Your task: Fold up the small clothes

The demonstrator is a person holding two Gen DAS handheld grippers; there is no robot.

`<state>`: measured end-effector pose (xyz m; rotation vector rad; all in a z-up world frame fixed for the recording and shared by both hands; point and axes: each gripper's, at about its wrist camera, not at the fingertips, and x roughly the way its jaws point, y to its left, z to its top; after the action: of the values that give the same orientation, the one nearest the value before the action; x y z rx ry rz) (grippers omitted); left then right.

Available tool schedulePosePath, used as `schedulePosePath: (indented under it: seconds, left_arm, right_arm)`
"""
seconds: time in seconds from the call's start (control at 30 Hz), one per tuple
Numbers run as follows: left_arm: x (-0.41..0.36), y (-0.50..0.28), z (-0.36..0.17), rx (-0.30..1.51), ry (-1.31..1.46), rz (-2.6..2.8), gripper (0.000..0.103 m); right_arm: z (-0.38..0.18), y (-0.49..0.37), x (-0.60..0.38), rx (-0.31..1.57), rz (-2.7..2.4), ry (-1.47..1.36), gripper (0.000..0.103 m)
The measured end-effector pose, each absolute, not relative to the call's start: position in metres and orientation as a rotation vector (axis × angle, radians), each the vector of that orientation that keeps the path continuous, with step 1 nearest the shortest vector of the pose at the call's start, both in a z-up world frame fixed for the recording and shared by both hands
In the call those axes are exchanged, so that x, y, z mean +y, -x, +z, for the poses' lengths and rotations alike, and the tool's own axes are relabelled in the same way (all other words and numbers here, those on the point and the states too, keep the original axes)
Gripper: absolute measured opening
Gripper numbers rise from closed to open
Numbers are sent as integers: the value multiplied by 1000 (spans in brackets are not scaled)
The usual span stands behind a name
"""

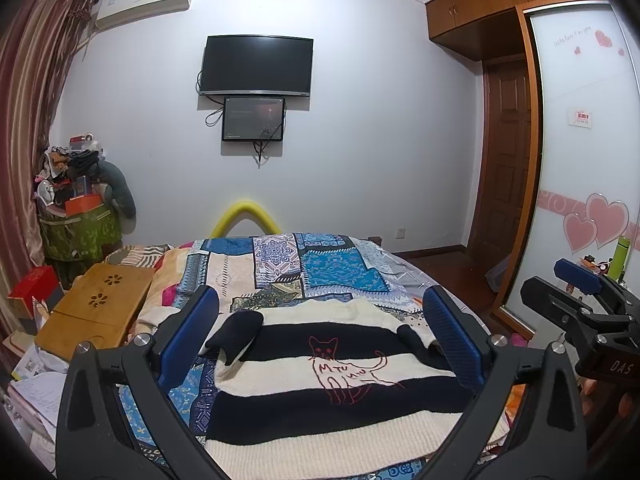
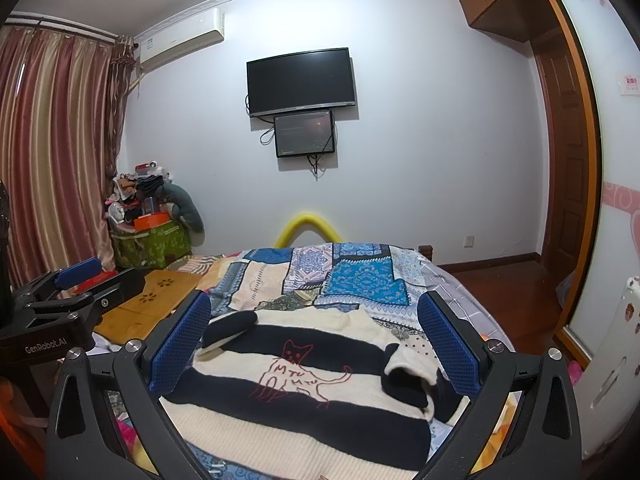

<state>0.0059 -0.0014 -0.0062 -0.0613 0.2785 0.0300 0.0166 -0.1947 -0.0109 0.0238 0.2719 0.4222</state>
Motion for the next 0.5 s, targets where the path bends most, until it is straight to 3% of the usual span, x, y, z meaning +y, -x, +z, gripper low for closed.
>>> schedulePosePath:
  seconds: [0.5]
  left_arm:
    - [-2, -7, -7, 279, 63, 32, 103]
  right_arm:
    - [-11, -18, -196, 274, 422, -27, 103]
